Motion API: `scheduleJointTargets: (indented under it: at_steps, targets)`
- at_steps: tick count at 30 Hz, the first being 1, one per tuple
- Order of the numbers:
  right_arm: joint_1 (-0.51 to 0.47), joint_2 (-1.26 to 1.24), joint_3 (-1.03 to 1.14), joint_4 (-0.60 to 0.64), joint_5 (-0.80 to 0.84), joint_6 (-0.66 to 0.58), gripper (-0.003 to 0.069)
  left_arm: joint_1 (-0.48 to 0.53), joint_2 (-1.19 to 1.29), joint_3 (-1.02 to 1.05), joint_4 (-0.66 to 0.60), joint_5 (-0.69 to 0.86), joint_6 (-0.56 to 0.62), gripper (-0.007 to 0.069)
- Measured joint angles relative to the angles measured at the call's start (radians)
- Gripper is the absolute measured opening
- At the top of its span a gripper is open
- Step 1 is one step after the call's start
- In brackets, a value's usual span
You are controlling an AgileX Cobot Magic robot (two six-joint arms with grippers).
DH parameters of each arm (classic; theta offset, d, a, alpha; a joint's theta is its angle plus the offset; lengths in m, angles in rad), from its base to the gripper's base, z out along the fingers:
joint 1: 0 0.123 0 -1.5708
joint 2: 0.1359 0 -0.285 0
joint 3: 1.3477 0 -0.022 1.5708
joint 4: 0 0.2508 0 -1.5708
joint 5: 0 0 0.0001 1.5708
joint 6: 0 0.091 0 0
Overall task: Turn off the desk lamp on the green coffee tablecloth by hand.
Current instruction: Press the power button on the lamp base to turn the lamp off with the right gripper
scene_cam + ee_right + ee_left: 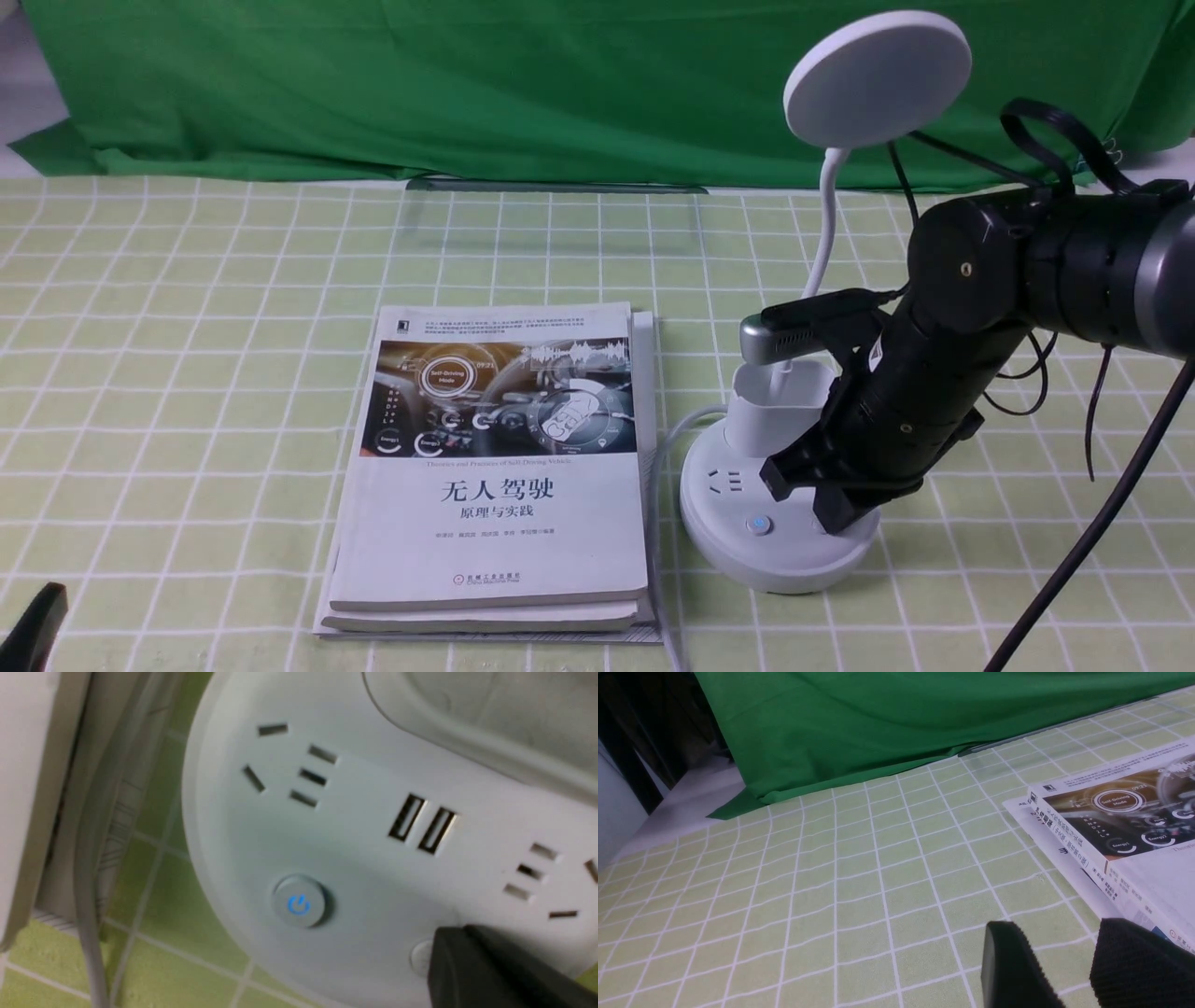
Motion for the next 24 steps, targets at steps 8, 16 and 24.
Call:
scheduleJointTargets:
  at_steps: [8, 16, 24]
  targets:
    - [0.003, -0.042, 0.016, -0.032, -0.004, 0.014, 0.0047, 0.0, 0.0, 0.0, 0.0, 0.0, 0.0, 0.0243]
    - [0.017, -0.099, 0.023, -0.03, -0.012, 0.019, 0.0047, 0.0, 0.0, 0.0, 0.0, 0.0, 0.0, 0.0243]
    - [0.018, -0.021, 0.014, -0.027, -0.025, 0.018, 0.0047, 0.0, 0.0, 0.0, 0.0, 0.0, 0.0, 0.0243]
